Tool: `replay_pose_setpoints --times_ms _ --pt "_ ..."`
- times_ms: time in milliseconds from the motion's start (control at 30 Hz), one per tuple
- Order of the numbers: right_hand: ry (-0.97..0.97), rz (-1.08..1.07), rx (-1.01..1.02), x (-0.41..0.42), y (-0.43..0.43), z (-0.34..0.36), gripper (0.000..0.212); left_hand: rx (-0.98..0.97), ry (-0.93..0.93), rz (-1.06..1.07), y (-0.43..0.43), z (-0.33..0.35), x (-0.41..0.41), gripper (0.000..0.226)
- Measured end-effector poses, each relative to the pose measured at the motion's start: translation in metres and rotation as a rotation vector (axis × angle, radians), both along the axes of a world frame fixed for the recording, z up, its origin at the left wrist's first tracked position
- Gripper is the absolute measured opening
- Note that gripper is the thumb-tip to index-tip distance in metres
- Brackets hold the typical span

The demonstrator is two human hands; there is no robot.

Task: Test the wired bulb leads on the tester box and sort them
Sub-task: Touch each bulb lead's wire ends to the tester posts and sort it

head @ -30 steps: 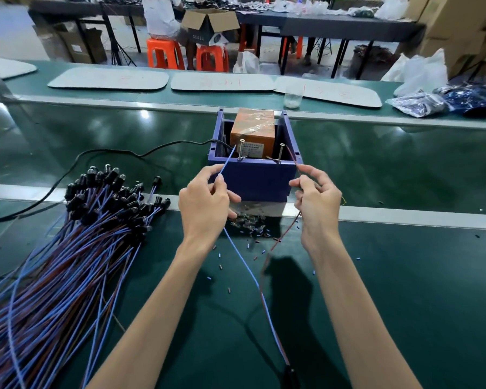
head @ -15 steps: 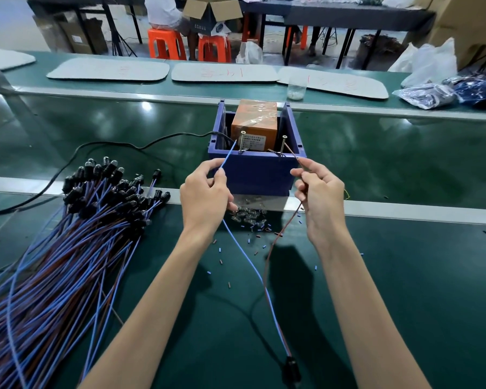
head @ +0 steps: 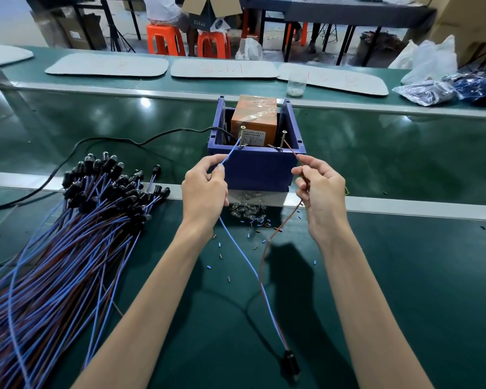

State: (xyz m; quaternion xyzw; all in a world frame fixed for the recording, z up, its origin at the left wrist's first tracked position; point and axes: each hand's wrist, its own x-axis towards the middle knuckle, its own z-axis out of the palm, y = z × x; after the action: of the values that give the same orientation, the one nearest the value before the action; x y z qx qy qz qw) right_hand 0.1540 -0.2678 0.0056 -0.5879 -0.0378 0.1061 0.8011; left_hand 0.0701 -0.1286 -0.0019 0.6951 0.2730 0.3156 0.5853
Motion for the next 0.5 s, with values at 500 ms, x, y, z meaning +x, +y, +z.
replay_pose_setpoints --times_ms 500 --pt "0.031 0.02 0.012 -0.0038 -0.0032 0.0046 0.027 -0.038 -0.005 -0.039 -0.0007 -0.0015 -0.0015 0.029"
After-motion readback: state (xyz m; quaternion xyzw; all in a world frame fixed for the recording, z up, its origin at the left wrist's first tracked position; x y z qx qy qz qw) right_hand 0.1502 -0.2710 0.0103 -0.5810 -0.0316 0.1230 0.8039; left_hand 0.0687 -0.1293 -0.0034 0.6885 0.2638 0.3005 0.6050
